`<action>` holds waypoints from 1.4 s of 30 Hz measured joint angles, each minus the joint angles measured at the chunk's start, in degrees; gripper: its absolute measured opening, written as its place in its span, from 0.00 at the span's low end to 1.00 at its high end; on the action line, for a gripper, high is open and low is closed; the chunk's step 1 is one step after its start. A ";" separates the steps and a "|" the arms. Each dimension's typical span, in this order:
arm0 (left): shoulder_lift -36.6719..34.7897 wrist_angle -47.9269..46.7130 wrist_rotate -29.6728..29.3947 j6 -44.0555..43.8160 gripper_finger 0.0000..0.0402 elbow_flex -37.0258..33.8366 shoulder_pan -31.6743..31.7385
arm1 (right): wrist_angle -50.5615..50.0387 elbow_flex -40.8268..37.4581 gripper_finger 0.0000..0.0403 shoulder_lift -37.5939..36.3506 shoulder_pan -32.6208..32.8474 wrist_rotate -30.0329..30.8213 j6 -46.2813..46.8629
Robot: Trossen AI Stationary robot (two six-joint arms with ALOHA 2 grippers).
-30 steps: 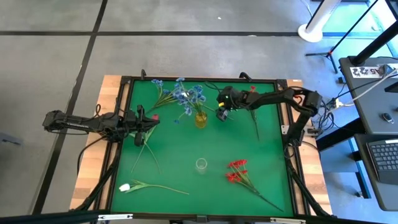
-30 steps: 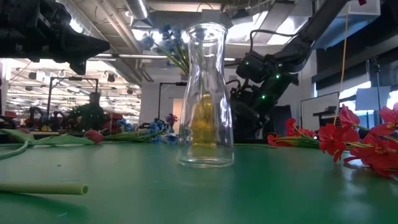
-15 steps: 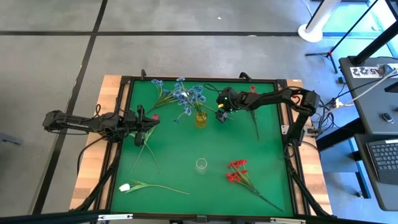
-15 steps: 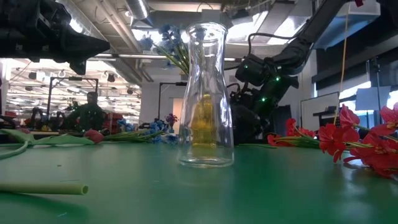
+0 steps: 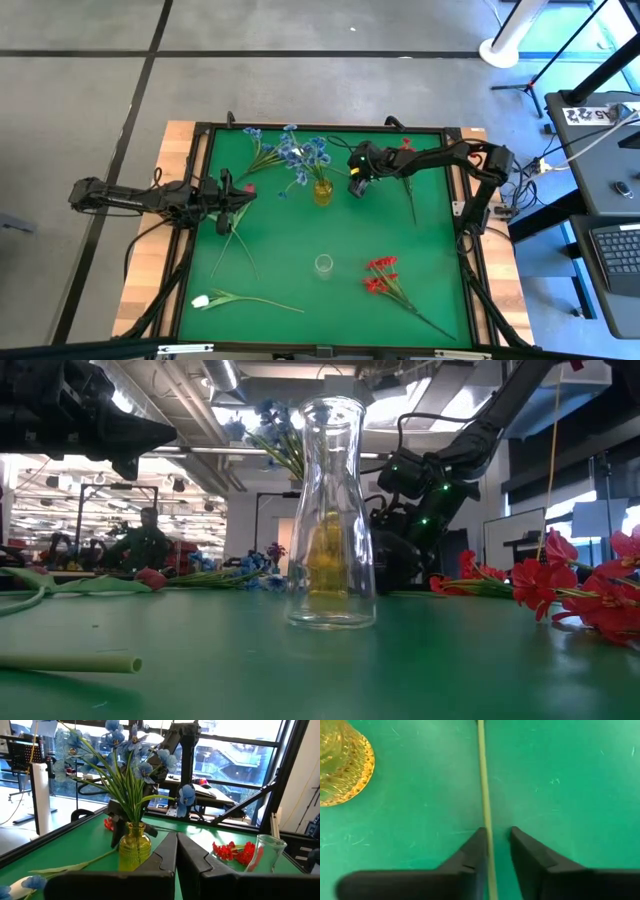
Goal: Sort flowers into vase by color
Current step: Put the top white flower into the yellow flower vase
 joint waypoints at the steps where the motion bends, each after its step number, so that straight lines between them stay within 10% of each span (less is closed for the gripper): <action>1: -0.01 0.00 0.00 -0.01 0.00 0.00 0.01 | -0.07 -0.02 0.15 0.00 0.00 0.15 -0.04; 5: -0.01 -0.01 0.00 0.00 0.00 0.00 -0.01 | -0.96 -0.04 0.02 -0.42 -0.13 0.70 0.42; 24: -0.02 0.00 -0.01 -0.01 0.00 0.00 0.02 | -5.79 -1.09 0.01 -21.29 -1.60 5.90 7.24; 32: -0.02 -0.02 -0.02 0.01 0.00 0.00 0.00 | 15.52 -9.35 0.00 -28.94 -2.84 -2.51 10.90; 42: -0.02 -0.01 0.07 0.00 0.00 0.00 0.01 | 70.60 -24.32 0.00 -24.11 0.69 -12.31 16.50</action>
